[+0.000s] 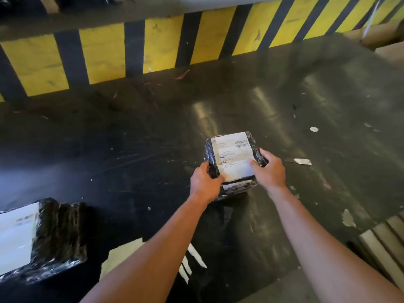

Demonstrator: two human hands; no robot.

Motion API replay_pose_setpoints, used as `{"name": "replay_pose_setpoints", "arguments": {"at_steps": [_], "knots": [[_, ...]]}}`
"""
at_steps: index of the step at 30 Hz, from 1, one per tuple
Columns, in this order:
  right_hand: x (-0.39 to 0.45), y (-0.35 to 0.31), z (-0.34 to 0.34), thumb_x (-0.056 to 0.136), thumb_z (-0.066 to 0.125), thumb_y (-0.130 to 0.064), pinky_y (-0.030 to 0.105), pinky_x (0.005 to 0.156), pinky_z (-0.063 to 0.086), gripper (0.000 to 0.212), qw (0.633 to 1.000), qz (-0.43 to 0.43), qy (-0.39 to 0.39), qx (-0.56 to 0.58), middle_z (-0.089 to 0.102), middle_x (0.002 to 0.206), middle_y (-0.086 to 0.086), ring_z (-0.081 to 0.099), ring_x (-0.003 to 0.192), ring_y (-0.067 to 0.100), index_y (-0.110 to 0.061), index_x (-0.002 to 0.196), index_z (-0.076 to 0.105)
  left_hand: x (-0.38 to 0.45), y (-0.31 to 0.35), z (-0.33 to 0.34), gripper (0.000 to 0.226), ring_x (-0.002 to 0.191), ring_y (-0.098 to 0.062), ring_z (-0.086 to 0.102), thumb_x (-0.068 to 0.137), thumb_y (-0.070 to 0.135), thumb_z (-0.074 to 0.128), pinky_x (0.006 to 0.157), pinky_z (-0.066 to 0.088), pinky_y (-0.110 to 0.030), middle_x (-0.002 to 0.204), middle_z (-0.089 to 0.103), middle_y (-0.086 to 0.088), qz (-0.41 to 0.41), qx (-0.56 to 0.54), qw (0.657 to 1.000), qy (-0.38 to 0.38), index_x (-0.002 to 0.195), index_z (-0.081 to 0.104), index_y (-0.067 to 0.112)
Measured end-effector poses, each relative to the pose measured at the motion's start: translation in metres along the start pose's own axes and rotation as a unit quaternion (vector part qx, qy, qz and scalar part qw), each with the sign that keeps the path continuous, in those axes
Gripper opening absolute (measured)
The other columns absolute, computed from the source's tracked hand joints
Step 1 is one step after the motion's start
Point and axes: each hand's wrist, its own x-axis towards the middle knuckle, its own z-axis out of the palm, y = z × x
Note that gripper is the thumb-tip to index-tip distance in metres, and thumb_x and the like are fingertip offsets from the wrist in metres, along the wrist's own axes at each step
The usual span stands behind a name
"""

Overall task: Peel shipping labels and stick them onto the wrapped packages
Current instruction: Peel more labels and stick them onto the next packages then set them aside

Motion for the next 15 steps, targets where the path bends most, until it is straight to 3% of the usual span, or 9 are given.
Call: {"name": "replay_pose_setpoints", "arguments": {"at_steps": [6, 9, 12, 15], "knots": [[0.005, 0.033, 0.009, 0.098, 0.07, -0.033, 0.035, 0.123, 0.033, 0.061, 0.999, 0.008, -0.046, -0.021, 0.054, 0.157, 0.007, 0.048, 0.146, 0.025, -0.013, 0.153, 0.052, 0.007, -0.018, 0.009, 0.071, 0.137, -0.024, 0.059, 0.092, 0.028, 0.081, 0.113, 0.052, -0.051, 0.15, 0.059, -0.003, -0.013, 0.059, 0.998, -0.026, 0.154, 0.047, 0.024], [-0.003, 0.038, 0.012, 0.101, 0.066, -0.034, 0.043, 0.125, 0.031, 0.067, 0.999, -0.014, -0.022, -0.034, 0.046, 0.162, 0.008, 0.039, 0.151, 0.028, -0.016, 0.16, 0.041, 0.001, -0.026, -0.002, 0.083, 0.136, -0.022, 0.059, 0.091, 0.042, 0.08, 0.111, 0.054, -0.048, 0.157, 0.05, -0.004, -0.014, 0.066, 0.997, -0.028, 0.161, 0.036, 0.028], [-0.028, 0.033, 0.017, 0.095, 0.067, -0.032, 0.048, 0.114, 0.041, 0.062, 0.985, -0.116, 0.1, -0.073, 0.054, 0.148, 0.015, 0.045, 0.139, 0.034, -0.013, 0.151, 0.049, -0.021, -0.037, -0.034, 0.065, 0.114, -0.009, 0.065, 0.097, 0.041, 0.073, 0.087, 0.057, -0.021, 0.148, 0.057, -0.001, -0.003, 0.065, 0.998, -0.016, 0.155, 0.046, 0.029], [-0.077, 0.025, 0.03, 0.09, 0.064, -0.035, 0.041, 0.101, 0.048, 0.049, 0.973, -0.188, 0.12, -0.058, 0.061, 0.131, 0.009, 0.054, 0.122, 0.028, -0.015, 0.134, 0.06, -0.06, -0.063, -0.082, 0.045, 0.104, 0.001, 0.067, 0.1, 0.034, 0.07, 0.085, 0.057, -0.019, 0.129, 0.068, 0.008, 0.012, 0.061, 0.998, 0.0, 0.144, 0.059, 0.03]]}}
